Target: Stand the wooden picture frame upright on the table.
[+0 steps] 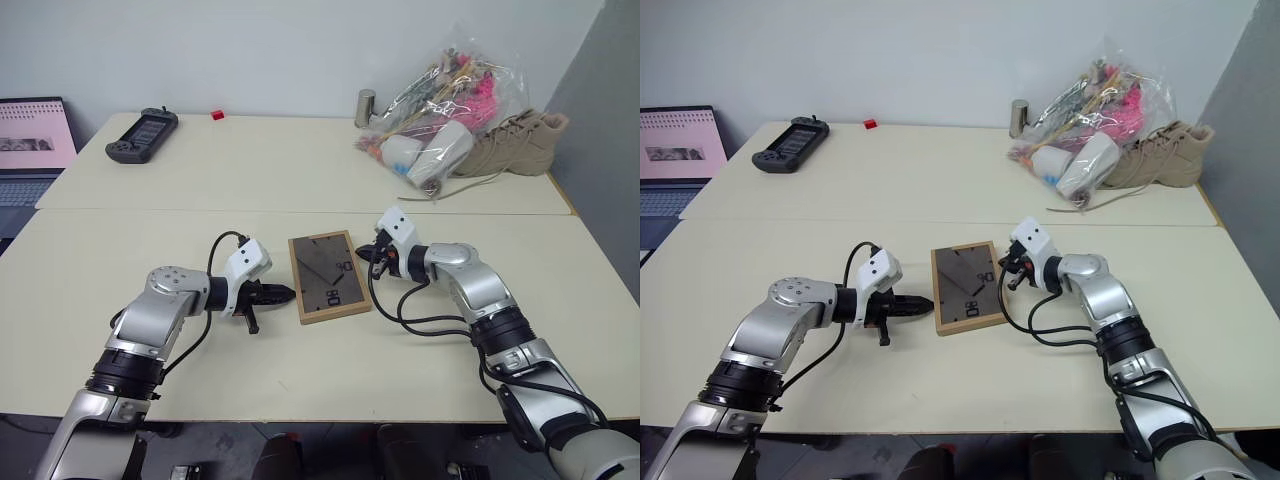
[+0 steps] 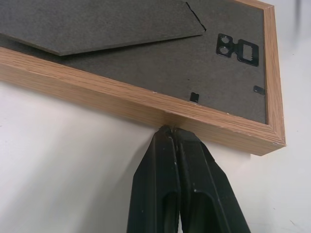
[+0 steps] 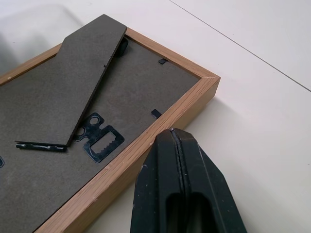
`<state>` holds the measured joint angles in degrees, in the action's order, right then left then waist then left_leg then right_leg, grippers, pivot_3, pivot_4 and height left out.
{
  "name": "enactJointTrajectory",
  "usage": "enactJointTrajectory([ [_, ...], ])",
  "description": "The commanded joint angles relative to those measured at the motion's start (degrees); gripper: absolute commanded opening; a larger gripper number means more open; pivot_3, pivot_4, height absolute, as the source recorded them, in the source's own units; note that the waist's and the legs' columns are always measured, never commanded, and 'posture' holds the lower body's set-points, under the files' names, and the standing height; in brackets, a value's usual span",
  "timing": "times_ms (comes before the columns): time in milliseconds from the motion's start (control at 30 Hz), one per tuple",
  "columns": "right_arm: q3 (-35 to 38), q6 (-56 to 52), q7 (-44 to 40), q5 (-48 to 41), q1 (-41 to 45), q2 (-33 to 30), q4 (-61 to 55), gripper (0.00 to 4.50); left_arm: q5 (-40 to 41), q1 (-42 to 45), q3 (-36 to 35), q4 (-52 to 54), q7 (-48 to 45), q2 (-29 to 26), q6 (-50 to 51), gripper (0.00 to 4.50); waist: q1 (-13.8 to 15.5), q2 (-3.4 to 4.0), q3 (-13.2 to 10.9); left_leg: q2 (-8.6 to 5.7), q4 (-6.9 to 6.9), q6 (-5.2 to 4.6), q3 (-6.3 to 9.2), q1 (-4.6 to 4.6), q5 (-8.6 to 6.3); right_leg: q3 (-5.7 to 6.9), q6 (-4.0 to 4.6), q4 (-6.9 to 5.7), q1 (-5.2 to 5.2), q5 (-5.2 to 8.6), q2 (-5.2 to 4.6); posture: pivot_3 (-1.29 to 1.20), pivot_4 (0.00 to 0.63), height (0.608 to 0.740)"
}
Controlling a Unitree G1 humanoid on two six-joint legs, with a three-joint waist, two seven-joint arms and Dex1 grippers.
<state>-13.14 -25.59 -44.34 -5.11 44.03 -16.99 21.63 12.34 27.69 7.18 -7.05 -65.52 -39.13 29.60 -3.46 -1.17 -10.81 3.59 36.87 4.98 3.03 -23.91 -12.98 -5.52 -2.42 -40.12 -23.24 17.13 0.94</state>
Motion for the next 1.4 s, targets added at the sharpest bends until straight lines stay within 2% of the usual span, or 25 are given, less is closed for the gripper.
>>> enactJointTrajectory([
  [33, 0.0, 0.7, -1.9, 0.4, -0.2, -1.7, -2.8, 0.0, -1.4, 1.2, -1.2, -1.2, 2.0, -1.1, -2.9, 0.07, 0.0, 0.0, 0.0, 0.0, 0.0, 0.0, 0.0, 0.0, 0.0, 0.0, 0.0, 0.0, 0.0, 0.0, 0.0, 0.0, 0.15, 0.74],
  [167, -0.7, 2.0, -3.6, 1.5, -2.3, -4.9, -3.5, 0.0, 0.3, 2.1, -4.2, -4.2, 4.4, -0.7, -0.2, 0.07, 0.1, 0.0, 0.0, -0.01, 0.01, 0.0, 0.0, -0.01, 0.0, 0.0, 0.0, 0.01, 0.0, 0.0, -0.01, 0.0, 0.15, 0.74],
  [233, -1.9, 4.9, -4.2, 3.3, -3.4, -6.3, -3.2, 0.0, 4.8, -0.1, -4.8, -2.4, -1.6, -2.8, 4.2, 0.43, 0.0, 0.0, 0.0, -0.01, 0.0, 0.0, -0.01, -0.01, 0.0, 0.0, 0.0, 0.03, 0.0, 0.0, -0.01, 0.0, 0.15, 0.74],
  [300, -2.4, 6.7, -4.3, 4.1, -3.8, -6.9, -2.7, 0.0, 8.4, -0.2, -6.0, -2.3, -3.6, -3.5, 9.5, 0.84, -0.3, 0.0, 0.0, -0.01, -0.03, 0.0, -0.02, 0.0, 0.0, -0.01, 0.0, 0.04, -0.01, 0.0, 0.0, 0.0, 0.15, 0.74],
  [433, -2.8, 10.9, -3.6, 6.2, -2.9, -7.0, -0.1, 0.0, 14.0, 3.8, -8.0, -5.7, -2.5, -3.1, 23.8, 1.7, -0.4, 0.0, 0.0, 0.0, 0.0, -0.01, 0.03, 0.0, 0.0, 0.04, -0.01, 0.01, 0.0, 0.0, 0.01, 0.0, 0.15, 0.74],
  [667, -1.8, 11.1, -3.4, 6.2, -2.7, -6.2, 0.5, 0.0, 20.1, 10.0, -11.9, -13.6, 2.1, -1.5, 44.2, 3.13, -1.0, -0.01, 0.0, -0.01, 0.02, 0.0, 0.06, 0.0, 0.0, 0.06, -0.01, -0.04, 0.02, 0.01, 0.01, 0.0, 0.15, 0.74],
  [800, -1.7, 10.5, -3.2, 6.0, -2.9, -5.9, -0.3, 0.0, 21.4, 12.5, -13.0, -16.3, 5.8, 0.3, 52.6, 4.04, -1.3, 0.0, 0.0, -0.02, 0.02, 0.0, 0.09, 0.02, 0.0, 0.06, -0.01, -0.08, 0.02, 0.01, 0.0, 0.0, 0.15, 0.74],
  [900, -1.6, 9.9, -3.1, 5.8, -3.0, -5.6, -0.8, 0.0, 22.9, 13.8, -15.2, -16.2, 7.9, 2.0, 56.4, 4.47, -1.3, -0.01, 0.0, -0.01, 0.02, 0.01, 0.09, 0.05, 0.01, 0.08, -0.01, -0.16, 0.02, 0.01, 0.0, 0.0, 0.15, 0.74],
  [1067, -1.6, 9.7, -2.9, 6.1, -2.6, -5.2, -0.9, 0.0, 24.7, 14.5, -16.9, -18.0, 11.8, 4.2, 62.6, 4.47, -1.3, -0.01, 0.0, -0.01, 0.04, 0.01, 0.1, 0.07, 0.01, 0.08, -0.01, -0.2, 0.02, 0.01, 0.0, 0.0, 0.15, 0.74],
  [1400, -3.2, 6.9, -2.0, 5.7, -4.0, -1.5, -4.6, 0.0, 24.1, 12.6, -19.3, -16.5, 19.9, 9.0, 60.9, 4.47, -1.1, 0.0, 0.0, -0.08, 0.07, 0.03, 0.09, 0.13, 0.02, 0.06, -0.01, -0.28, 0.05, 0.0, -0.07, 0.0, 0.15, 0.74],
])
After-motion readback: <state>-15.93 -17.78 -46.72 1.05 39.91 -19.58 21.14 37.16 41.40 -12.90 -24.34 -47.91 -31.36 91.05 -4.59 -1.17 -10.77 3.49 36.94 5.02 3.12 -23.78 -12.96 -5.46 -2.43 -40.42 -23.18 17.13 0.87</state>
